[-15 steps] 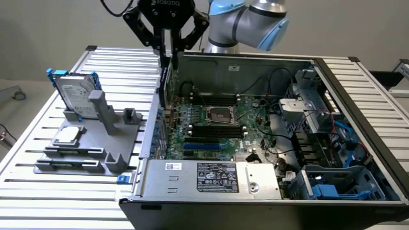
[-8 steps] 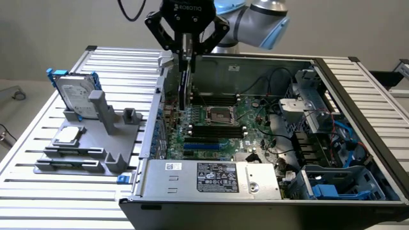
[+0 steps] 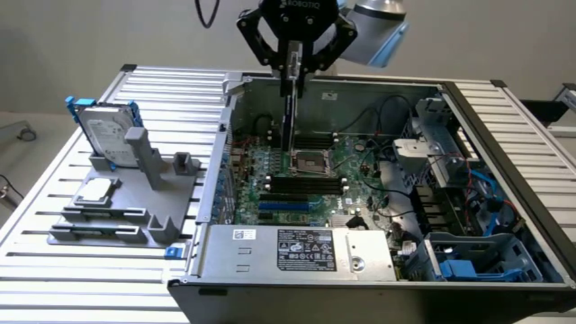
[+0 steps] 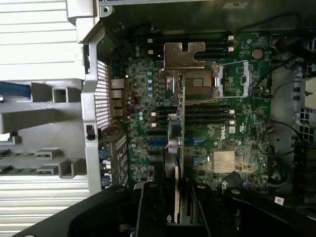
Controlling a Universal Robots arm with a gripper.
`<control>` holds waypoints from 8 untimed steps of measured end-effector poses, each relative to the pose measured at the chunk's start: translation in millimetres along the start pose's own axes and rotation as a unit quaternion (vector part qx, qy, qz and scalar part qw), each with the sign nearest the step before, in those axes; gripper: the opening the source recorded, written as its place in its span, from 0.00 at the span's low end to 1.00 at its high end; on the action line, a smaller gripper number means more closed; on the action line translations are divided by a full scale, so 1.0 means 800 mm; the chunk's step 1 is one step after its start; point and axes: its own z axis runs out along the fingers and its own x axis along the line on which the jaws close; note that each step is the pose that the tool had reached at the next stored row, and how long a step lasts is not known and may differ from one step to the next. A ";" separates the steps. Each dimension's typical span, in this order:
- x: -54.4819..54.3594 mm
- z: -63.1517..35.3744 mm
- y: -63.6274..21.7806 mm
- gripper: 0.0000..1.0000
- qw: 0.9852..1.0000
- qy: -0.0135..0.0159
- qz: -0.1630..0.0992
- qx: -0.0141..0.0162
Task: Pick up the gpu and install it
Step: 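Pick up the gpu and move the gpu toward the slot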
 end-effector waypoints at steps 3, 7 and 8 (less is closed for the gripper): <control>-0.017 -0.012 0.001 0.27 1.000 0.001 0.000 0.000; -0.024 -0.007 0.001 0.27 1.000 0.001 0.000 0.000; -0.025 -0.004 0.001 0.27 1.000 0.001 0.000 0.000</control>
